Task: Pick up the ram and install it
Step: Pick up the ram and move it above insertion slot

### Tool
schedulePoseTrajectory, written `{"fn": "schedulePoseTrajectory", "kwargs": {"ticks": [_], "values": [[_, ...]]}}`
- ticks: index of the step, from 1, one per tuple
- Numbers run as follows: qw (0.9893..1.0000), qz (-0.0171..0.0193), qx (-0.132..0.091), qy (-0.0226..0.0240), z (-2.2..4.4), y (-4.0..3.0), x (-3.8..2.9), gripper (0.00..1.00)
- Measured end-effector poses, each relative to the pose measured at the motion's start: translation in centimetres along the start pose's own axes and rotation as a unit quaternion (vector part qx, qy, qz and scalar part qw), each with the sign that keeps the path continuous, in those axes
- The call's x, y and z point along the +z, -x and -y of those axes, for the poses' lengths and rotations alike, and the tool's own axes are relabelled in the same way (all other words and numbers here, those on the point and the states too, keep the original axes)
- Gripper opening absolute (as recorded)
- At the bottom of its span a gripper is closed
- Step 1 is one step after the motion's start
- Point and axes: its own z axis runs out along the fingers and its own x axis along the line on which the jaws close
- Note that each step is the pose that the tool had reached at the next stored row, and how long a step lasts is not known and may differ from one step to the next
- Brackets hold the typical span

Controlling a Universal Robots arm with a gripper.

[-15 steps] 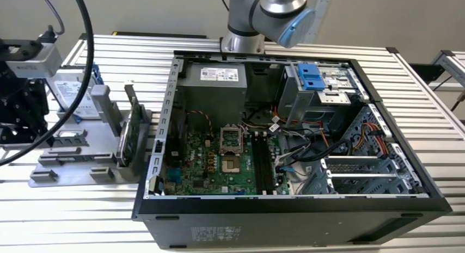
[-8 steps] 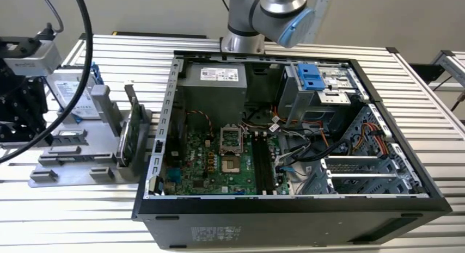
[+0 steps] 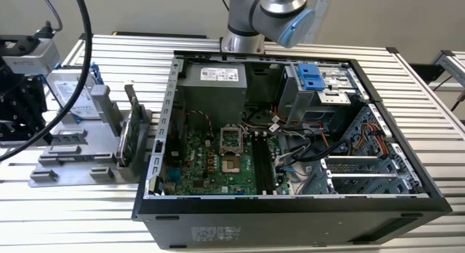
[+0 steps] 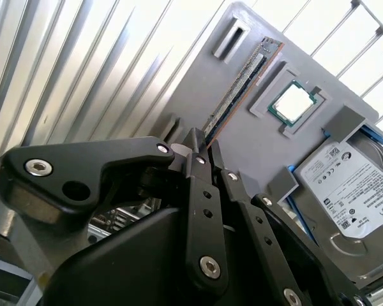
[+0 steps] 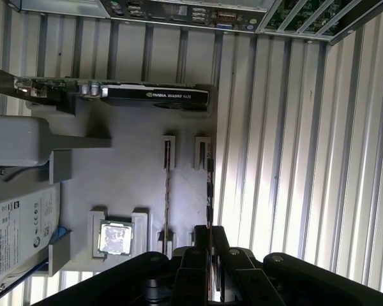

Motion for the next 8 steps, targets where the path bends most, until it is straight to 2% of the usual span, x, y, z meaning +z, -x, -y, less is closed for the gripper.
{"fn": "schedulePoseTrajectory", "kwargs": {"ticks": [8], "values": [[1.0, 0.0001, 0.0, -0.0001, -0.01, 0.01, -0.31, 0.0]]}}
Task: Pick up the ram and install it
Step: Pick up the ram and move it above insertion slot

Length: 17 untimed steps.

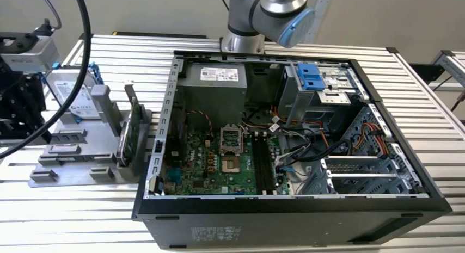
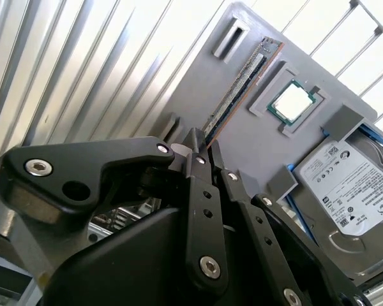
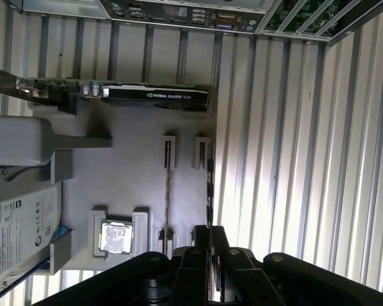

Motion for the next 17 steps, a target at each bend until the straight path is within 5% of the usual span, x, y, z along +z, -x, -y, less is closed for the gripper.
{"fn": "schedulePoseTrajectory", "kwargs": {"ticks": [17], "values": [[1.0, -0.0001, 0.0, 0.0001, -0.02, 0.02, -0.9, 0.0]]}}
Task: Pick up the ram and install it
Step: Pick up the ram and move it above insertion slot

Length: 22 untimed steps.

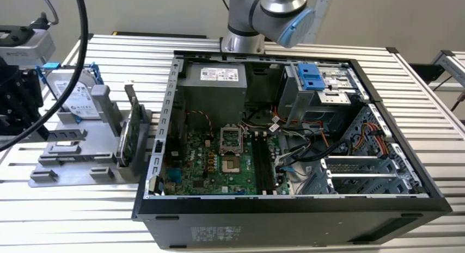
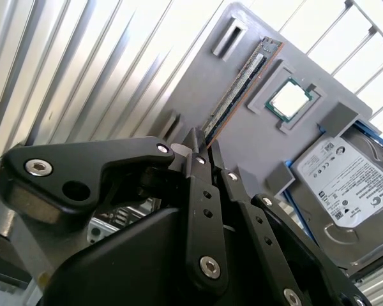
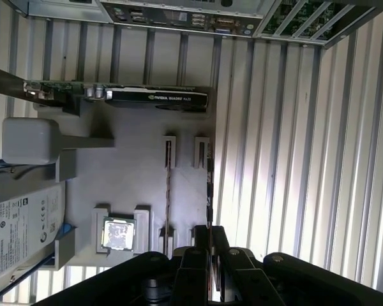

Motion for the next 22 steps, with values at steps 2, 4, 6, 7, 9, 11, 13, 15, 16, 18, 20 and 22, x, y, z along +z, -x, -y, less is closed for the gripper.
{"fn": "schedulePoseTrajectory", "kwargs": {"ticks": [2, 4, 6, 7, 9, 11, 13, 15, 16, 18, 20, 22], "values": [[1.0, 0.0, 0.0, 0.0, 0.0, 0.0, -0.11, 0.0], [1.0, 0.0, 0.0, -0.0001, -0.01, 0.01, -0.25, 0.0], [1.0, 0.0, 0.0, 0.0, -0.01, 0.01, -0.39, 0.0], [1.0, 0.0, 0.0, 0.0, -0.01, 0.01, -0.48, 0.0], [1.0, 0.0, 0.0, 0.0, -0.01, 0.02, -0.65, 0.0], [1.0, 0.0, 0.0, 0.0, -0.02, 0.02, -0.8, 0.0], [1.0, 0.0, 0.0, 0.0, -0.02, 0.02, -0.94, 0.0], [1.0, 0.0, 0.0, 0.0, -0.03, 0.03, -1.09, 0.0], [1.0, 0.0, 0.0, 0.0001, -0.03, 0.03, -1.14, 0.0], [1.0, 0.0, 0.0, 0.0, -0.03, 0.03, -1.27, 0.0], [1.0, 0.0, 0.0, 0.0, -0.03, 0.04, -1.38, 0.0], [1.0, 0.0, 0.0, 0.0, -0.04, 0.04, -1.51, 0.0]]}}
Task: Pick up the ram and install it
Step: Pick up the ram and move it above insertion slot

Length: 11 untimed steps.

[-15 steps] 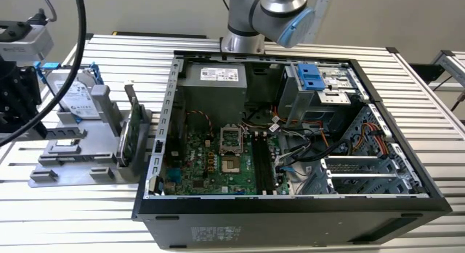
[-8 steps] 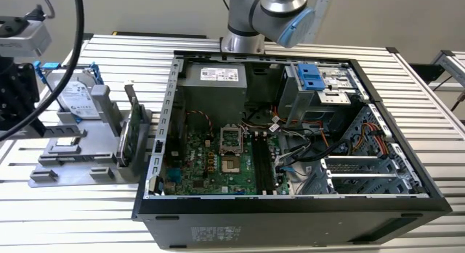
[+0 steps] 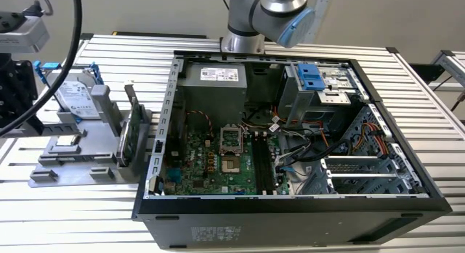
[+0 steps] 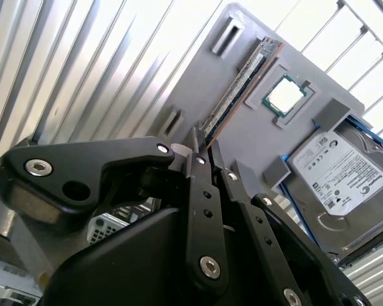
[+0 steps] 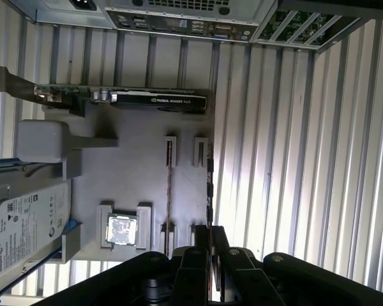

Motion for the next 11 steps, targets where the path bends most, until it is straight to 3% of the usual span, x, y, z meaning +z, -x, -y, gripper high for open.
{"fn": "schedulePoseTrajectory", "kwargs": {"ticks": [11], "values": [[1.0, 0.0, 0.0, 0.0, -0.02, 0.02, -0.75, 0.0]]}}
